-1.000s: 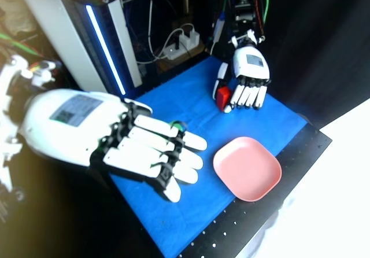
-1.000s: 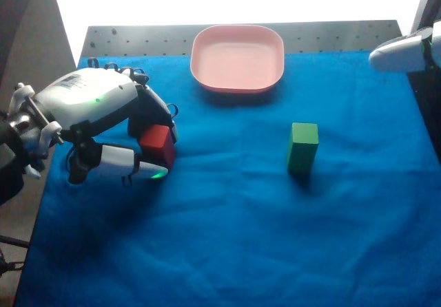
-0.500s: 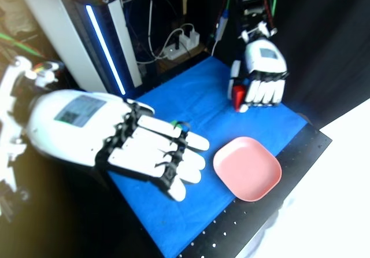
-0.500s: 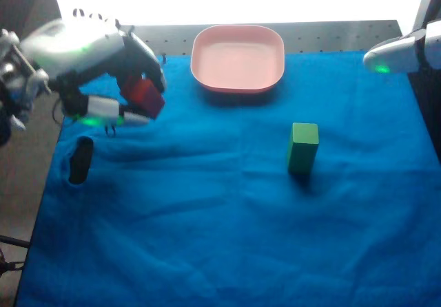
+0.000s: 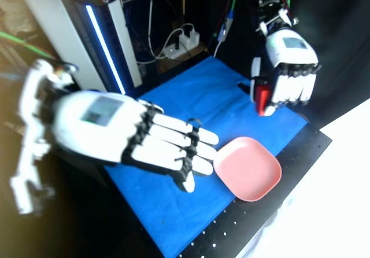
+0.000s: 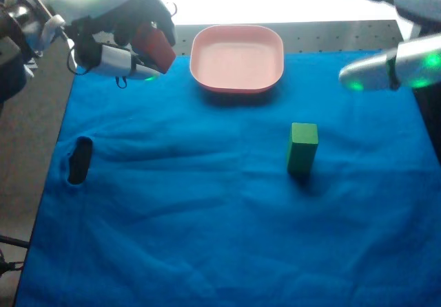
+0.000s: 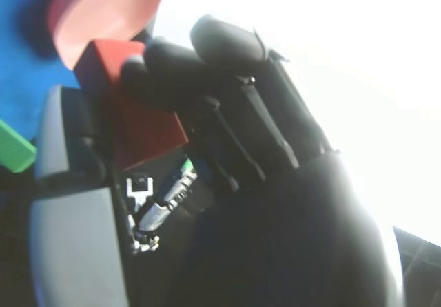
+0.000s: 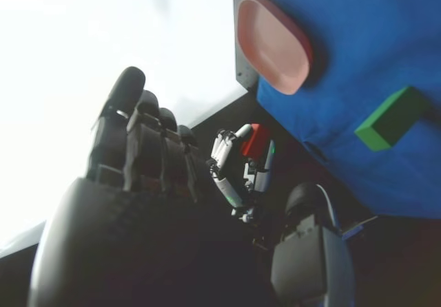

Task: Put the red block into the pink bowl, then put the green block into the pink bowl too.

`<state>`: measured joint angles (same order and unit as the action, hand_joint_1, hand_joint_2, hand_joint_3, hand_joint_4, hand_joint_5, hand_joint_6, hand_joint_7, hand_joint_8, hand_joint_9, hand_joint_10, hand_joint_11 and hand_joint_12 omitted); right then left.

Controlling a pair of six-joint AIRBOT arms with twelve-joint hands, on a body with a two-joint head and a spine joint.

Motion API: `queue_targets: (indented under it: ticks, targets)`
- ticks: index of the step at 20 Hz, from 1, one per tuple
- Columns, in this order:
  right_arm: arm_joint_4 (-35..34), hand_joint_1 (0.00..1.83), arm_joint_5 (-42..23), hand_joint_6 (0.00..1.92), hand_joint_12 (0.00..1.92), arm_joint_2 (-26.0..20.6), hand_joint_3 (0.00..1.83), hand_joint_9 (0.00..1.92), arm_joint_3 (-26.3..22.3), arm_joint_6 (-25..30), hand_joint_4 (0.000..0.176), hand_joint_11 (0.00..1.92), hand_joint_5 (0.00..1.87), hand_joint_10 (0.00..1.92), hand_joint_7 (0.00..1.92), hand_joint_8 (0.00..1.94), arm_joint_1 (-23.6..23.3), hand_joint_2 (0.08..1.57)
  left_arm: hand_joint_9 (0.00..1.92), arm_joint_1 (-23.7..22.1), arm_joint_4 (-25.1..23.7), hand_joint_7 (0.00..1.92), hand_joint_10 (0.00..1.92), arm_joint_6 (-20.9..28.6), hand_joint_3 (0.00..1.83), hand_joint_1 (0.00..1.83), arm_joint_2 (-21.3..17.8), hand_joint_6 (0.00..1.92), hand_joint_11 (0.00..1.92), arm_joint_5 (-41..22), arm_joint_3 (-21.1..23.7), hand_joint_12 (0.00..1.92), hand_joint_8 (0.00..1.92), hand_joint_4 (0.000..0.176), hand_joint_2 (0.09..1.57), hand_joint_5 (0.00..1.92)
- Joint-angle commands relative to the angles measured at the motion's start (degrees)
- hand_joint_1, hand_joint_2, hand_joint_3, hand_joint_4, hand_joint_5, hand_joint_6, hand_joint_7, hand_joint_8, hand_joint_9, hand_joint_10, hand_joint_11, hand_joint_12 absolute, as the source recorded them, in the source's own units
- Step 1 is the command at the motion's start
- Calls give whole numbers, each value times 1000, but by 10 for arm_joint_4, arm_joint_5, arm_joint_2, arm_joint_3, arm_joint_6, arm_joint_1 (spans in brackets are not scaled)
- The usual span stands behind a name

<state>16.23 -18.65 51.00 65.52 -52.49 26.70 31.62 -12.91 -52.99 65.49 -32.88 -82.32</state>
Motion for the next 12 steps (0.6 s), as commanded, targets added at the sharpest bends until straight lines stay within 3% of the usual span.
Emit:
queue_targets:
  ticks: [1,3,5,6,7,8,9,12]
  targets:
    - [-15,80,-84,0,896,3,6,126,5,0,0,0,0,5,111,2,-10,1007,1024,-15,12,1160,1123,-2,0,1269,-2,495,834,-63,-7,1582,886,0,1034,1184]
    - [-15,90,-86,0,781,11,5,104,9,0,0,0,0,3,105,1,-10,1020,1068,-27,4,1207,952,-2,2,1267,-2,595,857,-59,-13,1444,774,0,1030,1140]
    - [-15,95,-91,0,691,21,6,87,16,0,0,0,0,2,104,0,-9,1036,999,-49,-11,1129,896,-2,1,1251,3,609,758,-45,-24,1455,878,0,1045,1146]
    - [-15,103,-92,0,559,23,6,66,17,0,0,0,0,7,86,6,-9,1044,1036,-57,-18,1132,905,-2,1,1254,3,602,792,-38,-26,1472,898,0,1048,1134]
    - [-15,100,-94,0,469,26,5,48,19,0,0,0,0,1,31,2,-9,1049,1131,-77,-38,1159,1066,-2,0,1163,7,646,924,-24,-31,1603,769,0,1033,1168]
    - [-15,109,-97,0,433,30,5,42,21,0,0,0,0,0,17,0,-9,1054,1093,-88,-50,1172,1062,-2,0,1257,12,520,857,-15,-35,1606,866,0,1037,1163]
    - [-14,136,-99,0,483,36,8,71,24,0,0,0,0,8,28,3,-8,1073,1164,-92,-53,1194,1113,-2,0,1282,14,495,997,-15,-38,1602,865,0,1035,1153]
    - [-10,107,-103,0,580,52,3,100,33,0,0,0,0,9,70,5,-4,1083,1195,-97,-52,1219,1119,-2,0,1291,28,483,1070,-18,-51,1532,825,0,1028,1156]
